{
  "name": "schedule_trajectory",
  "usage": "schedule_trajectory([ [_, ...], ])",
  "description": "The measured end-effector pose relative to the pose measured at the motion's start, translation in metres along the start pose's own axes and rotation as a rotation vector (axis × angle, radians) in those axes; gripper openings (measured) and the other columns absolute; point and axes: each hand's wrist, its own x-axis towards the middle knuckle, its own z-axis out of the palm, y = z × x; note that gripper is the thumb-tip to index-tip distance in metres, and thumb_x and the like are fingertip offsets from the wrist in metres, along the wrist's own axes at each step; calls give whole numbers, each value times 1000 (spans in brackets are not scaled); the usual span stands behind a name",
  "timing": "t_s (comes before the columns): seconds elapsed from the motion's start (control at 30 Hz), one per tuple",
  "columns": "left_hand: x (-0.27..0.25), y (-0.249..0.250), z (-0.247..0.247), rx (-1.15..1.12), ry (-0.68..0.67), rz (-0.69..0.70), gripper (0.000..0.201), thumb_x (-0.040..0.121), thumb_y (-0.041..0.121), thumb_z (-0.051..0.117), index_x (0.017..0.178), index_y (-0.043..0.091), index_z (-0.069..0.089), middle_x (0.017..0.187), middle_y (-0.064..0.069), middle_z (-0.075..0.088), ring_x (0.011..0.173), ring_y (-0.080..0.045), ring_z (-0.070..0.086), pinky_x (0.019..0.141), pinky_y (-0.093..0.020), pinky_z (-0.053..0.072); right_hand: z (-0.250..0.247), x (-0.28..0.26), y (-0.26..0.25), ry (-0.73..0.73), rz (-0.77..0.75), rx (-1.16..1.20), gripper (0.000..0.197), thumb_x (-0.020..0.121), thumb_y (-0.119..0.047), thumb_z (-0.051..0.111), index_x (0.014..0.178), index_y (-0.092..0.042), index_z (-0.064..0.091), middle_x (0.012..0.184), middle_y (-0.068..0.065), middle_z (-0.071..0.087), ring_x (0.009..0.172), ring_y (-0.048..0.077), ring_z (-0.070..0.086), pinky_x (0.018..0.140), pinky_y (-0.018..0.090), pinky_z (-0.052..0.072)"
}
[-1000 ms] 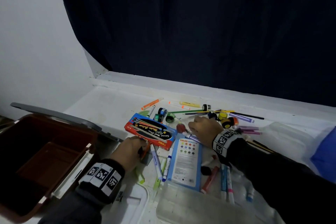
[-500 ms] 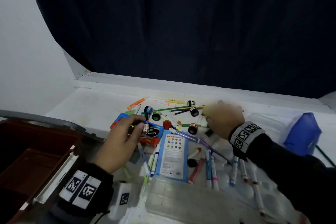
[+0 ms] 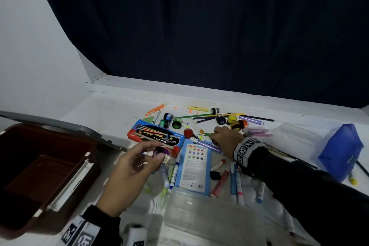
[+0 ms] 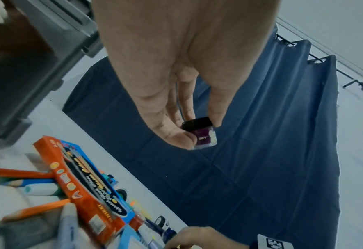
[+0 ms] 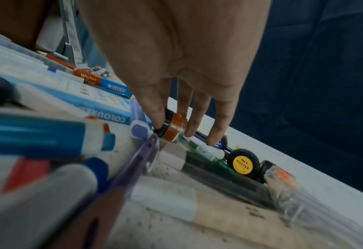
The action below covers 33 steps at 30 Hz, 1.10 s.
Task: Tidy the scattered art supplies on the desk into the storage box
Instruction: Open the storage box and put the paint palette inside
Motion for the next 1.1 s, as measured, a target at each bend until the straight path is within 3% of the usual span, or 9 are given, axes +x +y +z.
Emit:
schedule_trajectory([
  [0.1,-7,-4,1,-8,-24,-28,25,82,19,71,106,24,72,97,-10,73,84,-34,68,77,-24,57,-7,-7,0,112,9,20,40,89,-23,59,127,-16,49,121,6,53,111,28,51,84,41,47],
  [0.17,-11,-8,2,62,-59,-36,26,81,24,73,105,33,73,89,-15,71,84,-31,68,78,-31,58,-17,-19,-2,244,6,120,35,92,-32,55,122,-16,52,118,5,57,107,26,52,85,41,47],
  [0.27,-14,-18,4,238,-144,-13,28,82,25,77,109,33,72,95,1,73,86,-17,70,82,-33,58,-35,-48,-13,377,-12,257,33,93,-40,54,117,-18,55,113,-1,58,104,19,52,89,35,46],
  [0.4,-15,-29,11,484,-319,125,31,84,32,76,115,32,69,104,22,70,93,0,66,84,-20,53,-51,-96,-45,330,-74,612,29,91,-43,59,113,-24,55,106,-9,56,95,6,48,88,27,44],
  [0.5,-14,-34,14,644,-475,219,33,87,37,73,119,33,66,108,28,65,97,14,57,86,-8,43,-46,-124,-71,259,-144,694,38,92,-43,58,126,-25,54,117,-10,57,99,-2,45,92,21,40],
  [0.67,-8,-48,13,829,-590,307,39,89,37,69,126,30,64,119,10,68,110,-7,54,96,-21,42,-32,-142,-100,187,-276,677,20,92,-35,58,103,-19,63,102,-5,59,94,6,50,84,17,38],
  [0.87,-5,-52,17,941,-650,339,30,90,40,66,118,29,66,111,8,68,105,-10,54,94,-27,44,-22,-135,-113,160,-239,520,19,92,-33,57,107,-21,61,108,-3,60,101,18,50,91,39,42],
  [1.0,-2,-51,17,933,-690,261,17,88,40,68,100,28,69,99,9,69,91,-9,61,84,-31,50,-31,-132,-118,39,-174,392,31,94,-35,55,123,-24,57,126,0,51,114,22,47,92,39,35],
  [1.1,0,-52,18,953,-679,224,15,85,36,71,96,25,71,95,8,71,87,-10,61,82,-30,50,-35,-128,-120,-16,-160,432,28,93,-32,57,116,-16,60,116,4,54,106,24,54,87,37,44],
])
